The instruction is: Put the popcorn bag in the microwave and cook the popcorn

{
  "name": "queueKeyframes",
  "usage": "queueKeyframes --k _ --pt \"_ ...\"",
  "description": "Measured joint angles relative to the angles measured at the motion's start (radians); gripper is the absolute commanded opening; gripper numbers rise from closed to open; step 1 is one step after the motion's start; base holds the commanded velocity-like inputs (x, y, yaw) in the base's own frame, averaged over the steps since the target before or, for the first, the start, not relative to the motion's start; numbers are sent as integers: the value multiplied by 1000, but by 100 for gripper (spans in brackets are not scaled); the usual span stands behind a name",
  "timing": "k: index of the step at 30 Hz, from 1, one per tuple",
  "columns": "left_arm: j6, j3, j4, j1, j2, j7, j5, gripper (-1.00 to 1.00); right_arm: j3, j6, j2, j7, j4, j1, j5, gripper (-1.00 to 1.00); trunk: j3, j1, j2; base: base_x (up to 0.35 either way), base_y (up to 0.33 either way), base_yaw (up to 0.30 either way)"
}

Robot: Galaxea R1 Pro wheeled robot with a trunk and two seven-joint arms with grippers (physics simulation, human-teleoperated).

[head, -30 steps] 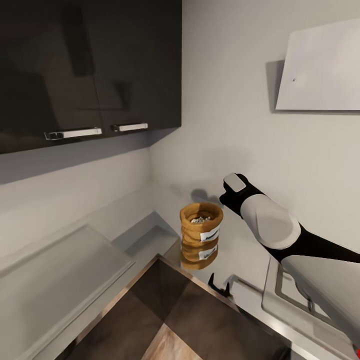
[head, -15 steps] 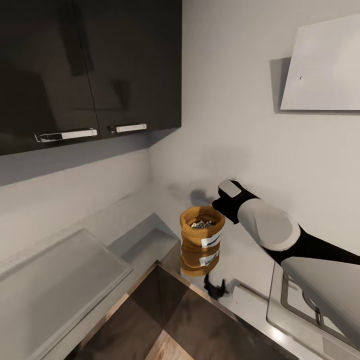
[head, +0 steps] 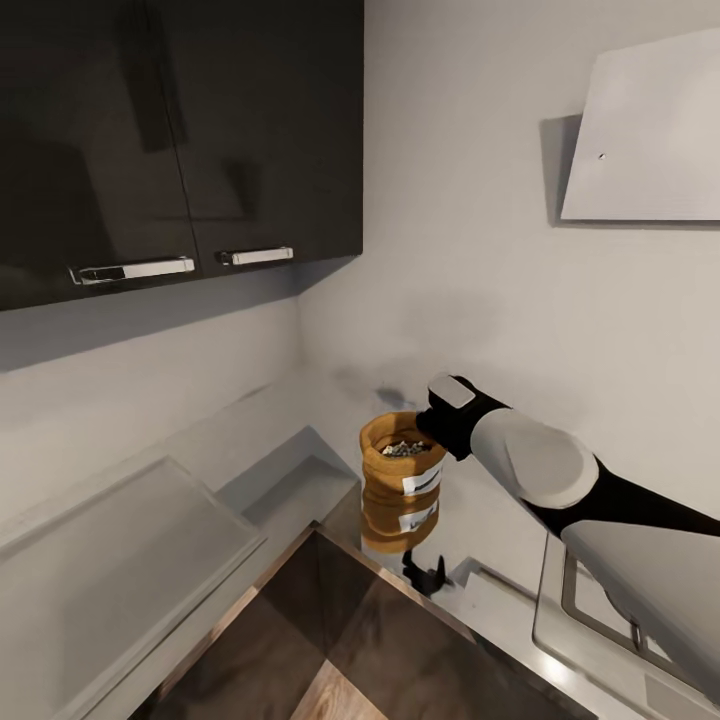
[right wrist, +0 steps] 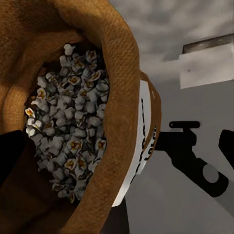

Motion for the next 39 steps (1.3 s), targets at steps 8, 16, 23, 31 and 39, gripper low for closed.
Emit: queueKeyframes --k 8,16,23,31,39 --pt "0 0 0 0 0 0 0 100 -5 1 0 56 0 11 0 100 0 0 0 0 0 0" --pt "0 0 0 0 0 0 0 100 -6 2 0 164 0 41 -1 100 0 0 0 0 0 0" --pt "0 0 0 0 0 0 0 100 -72 3 0 174 1 68 -1 100 0 0 0 0 0 0" --pt "0 0 0 0 0 0 0 100 -201 2 0 193 1 104 0 100 0 0 0 0 0 0" --pt "0 0 0 0 0 0 0 100 -219 4 0 251 2 107 0 100 0 0 0 0 0 0"
